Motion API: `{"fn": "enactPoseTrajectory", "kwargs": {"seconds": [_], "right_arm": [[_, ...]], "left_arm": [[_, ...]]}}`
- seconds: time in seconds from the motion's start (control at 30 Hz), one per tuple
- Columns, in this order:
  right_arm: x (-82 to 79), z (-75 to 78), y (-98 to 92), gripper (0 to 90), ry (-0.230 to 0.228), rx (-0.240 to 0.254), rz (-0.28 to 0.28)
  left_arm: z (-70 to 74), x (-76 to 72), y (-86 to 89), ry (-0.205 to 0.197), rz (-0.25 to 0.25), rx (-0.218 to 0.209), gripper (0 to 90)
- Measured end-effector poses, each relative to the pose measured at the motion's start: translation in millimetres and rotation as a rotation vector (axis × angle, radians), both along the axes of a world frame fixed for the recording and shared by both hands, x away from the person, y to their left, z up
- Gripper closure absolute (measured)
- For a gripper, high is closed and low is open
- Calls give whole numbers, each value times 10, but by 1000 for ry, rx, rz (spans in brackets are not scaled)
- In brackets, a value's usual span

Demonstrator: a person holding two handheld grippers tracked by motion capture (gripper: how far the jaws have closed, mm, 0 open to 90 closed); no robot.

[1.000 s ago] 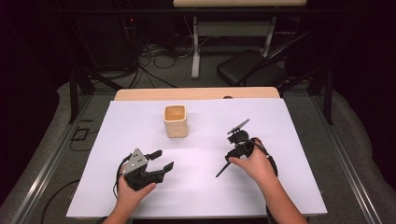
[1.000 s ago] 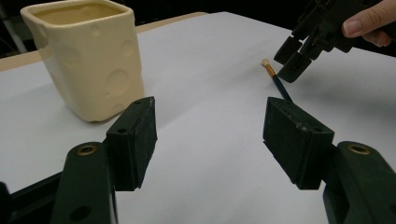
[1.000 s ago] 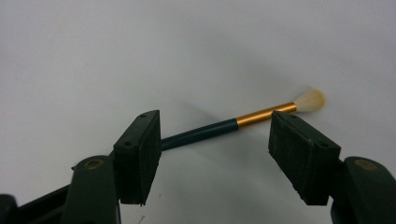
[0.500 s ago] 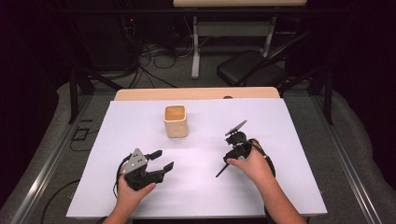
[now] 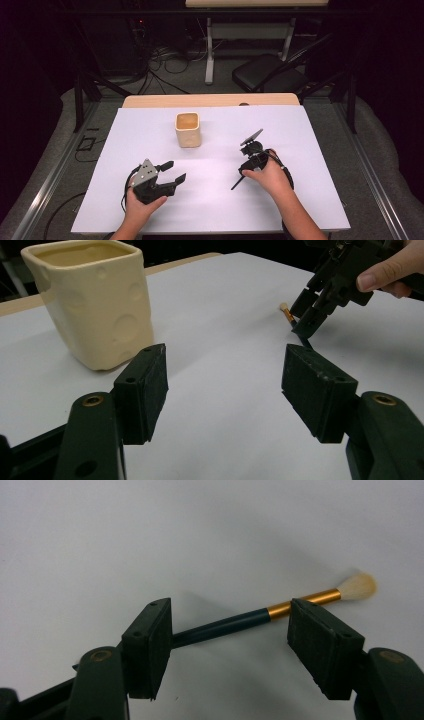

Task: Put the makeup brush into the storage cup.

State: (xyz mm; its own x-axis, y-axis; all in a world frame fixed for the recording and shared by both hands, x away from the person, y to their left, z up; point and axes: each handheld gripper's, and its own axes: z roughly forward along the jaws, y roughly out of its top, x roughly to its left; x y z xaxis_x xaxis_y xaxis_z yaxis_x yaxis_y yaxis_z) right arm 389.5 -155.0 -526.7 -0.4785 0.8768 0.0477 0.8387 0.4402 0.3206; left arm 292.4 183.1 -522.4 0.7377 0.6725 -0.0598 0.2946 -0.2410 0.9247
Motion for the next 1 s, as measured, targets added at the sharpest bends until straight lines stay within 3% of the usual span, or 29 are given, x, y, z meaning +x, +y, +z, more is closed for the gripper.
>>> {"fn": "enactPoseTrajectory", "kwargs": {"seconds": [0.37, 0.47, 1.0], "right_arm": [[20, -22, 15, 349, 9, -10, -13], [26, -3, 25, 362, 39, -26, -23], [52, -14, 14, 418, 93, -26, -42]], "left_arm": [[-1, 1, 0, 2, 2, -2, 348], [1, 2, 3, -1, -1, 2, 348], [0, 5, 5, -1, 0, -3, 348]]}}
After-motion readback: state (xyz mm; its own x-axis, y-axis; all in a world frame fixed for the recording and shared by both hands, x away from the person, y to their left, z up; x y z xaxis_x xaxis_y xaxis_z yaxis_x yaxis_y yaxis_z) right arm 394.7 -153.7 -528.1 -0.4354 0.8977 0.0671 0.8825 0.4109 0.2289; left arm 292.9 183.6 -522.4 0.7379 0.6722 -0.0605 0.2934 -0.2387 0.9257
